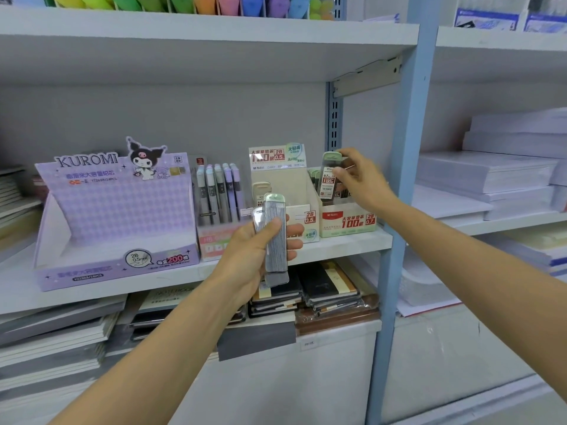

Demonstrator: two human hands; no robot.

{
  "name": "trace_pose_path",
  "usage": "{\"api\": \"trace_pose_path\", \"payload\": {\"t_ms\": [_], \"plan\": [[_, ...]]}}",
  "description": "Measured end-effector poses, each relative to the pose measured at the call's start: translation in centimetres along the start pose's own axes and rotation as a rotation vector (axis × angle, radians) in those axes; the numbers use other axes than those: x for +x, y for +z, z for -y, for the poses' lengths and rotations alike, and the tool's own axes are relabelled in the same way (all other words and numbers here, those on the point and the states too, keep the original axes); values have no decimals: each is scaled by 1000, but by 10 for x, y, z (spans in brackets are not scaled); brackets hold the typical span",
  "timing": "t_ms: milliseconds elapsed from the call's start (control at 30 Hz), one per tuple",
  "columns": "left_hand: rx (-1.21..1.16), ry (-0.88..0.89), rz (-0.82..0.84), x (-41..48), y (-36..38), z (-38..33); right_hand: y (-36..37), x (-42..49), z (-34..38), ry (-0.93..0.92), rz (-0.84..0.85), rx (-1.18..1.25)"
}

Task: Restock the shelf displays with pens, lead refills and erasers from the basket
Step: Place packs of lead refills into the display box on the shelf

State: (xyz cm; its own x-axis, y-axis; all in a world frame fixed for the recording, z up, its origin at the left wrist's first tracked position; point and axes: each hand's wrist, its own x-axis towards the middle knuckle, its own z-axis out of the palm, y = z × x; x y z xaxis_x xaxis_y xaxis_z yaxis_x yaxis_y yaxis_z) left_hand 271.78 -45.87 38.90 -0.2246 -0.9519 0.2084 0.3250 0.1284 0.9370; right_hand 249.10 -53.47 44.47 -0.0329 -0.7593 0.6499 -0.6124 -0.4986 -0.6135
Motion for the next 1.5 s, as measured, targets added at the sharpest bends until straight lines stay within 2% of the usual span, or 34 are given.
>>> {"api": "trace_pose_path", "payload": {"t_ms": [200, 300, 367, 400, 433, 500, 600, 733, 867, 967, 1067, 1233, 1500], "plan": [[9, 12, -10, 0, 4, 0, 9, -2, -7, 28, 71, -120], [39, 21, -17, -3, 6, -1, 4, -7, -1, 15, -31, -149], [69, 27, -13, -5, 7, -2, -4, -14, 11, -37, -126, -65], [84, 30, -10, -6, 8, -2, -7, -19, 18, -53, -122, 10], [96, 35, -4, -7, 9, -3, -9, -25, 26, -48, -70, 101], [120, 43, 16, -9, 13, -3, -6, -40, 42, 16, 136, 259], [120, 24, 37, -16, 21, -3, 6, -58, 51, 84, 392, 372], [-38, -90, 85, -25, 20, -11, 10, -63, 53, 168, 423, 571], [-1, -94, 29, -29, 14, -13, 9, -65, 56, 244, 483, 802], [34, -65, 1, -32, 13, -11, 14, -68, 62, 231, 489, 766], [-4, -123, -16, -33, 13, -15, 16, -67, 64, 224, 412, 708], [-14, -214, -76, -34, 10, -20, 5, -68, 58, 174, 470, 660], [100, -68, -253, -31, 4, -19, -2, -73, 50, 199, 471, 685]]}}
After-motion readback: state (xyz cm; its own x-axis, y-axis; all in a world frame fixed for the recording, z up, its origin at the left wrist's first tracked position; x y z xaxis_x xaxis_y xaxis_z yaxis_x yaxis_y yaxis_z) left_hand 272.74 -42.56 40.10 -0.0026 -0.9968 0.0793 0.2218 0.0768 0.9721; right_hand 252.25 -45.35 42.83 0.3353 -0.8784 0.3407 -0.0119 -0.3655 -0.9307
